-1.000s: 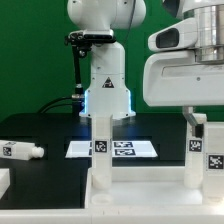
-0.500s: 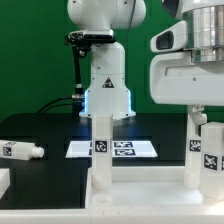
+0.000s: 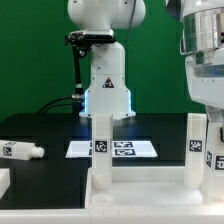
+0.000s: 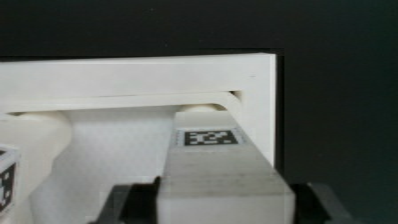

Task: Assemble desk

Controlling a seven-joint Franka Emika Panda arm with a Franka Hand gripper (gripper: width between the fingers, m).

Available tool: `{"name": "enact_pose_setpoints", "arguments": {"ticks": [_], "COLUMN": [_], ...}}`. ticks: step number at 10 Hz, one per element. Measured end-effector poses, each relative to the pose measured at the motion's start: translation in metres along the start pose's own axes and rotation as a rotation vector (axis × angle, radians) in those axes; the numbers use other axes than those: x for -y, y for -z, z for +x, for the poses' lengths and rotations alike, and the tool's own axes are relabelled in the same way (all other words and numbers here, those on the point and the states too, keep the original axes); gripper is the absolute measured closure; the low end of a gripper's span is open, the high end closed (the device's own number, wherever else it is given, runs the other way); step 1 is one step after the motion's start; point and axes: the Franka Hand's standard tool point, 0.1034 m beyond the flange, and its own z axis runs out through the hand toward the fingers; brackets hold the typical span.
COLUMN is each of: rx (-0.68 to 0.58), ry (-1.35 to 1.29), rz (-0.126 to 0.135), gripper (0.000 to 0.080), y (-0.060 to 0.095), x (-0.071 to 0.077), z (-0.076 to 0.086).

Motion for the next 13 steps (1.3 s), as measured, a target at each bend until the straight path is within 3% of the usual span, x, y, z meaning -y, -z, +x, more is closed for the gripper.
{"name": "enact_pose_setpoints", "arguments": {"ticks": [1, 2, 3, 4, 5, 6, 7, 8, 9, 10, 11, 13], "rx": [0.000, 0.005, 0.012, 0.028, 0.029, 0.029, 0.030, 0.022, -0.015, -0.011, -0.011, -0.014], "ry": [0.053, 0.283, 0.493, 0.646, 0.732, 0.790, 0.828, 0.957, 1.226, 1.391, 1.368, 1.318], "rz": [-0.003, -0.018, -0.019, -0.036, -0.038, -0.037, -0.037, -0.042, -0.069, -0.076, -0.073, -0.073], "gripper": [0.0514, 0.0514, 0.0355, 0.0229, 0.0229, 0.0165, 0.0154, 0.0154, 0.0151, 0.0151, 0.0151, 0.0389], "y": [0.000, 0.001, 0.002, 0.000, -0.002, -0.002, -0.002, -0.002, -0.002, -0.002, -0.002, -0.002], "x": [0.000, -0.001, 0.001, -0.003, -0.005, -0.005, -0.005, -0.004, -0.004, -0.004, -0.003, -0.003], "z": [0.001, 0.007, 0.012, 0.014, 0.015, 0.015, 0.016, 0.016, 0.009, 0.005, 0.007, 0.008]}}
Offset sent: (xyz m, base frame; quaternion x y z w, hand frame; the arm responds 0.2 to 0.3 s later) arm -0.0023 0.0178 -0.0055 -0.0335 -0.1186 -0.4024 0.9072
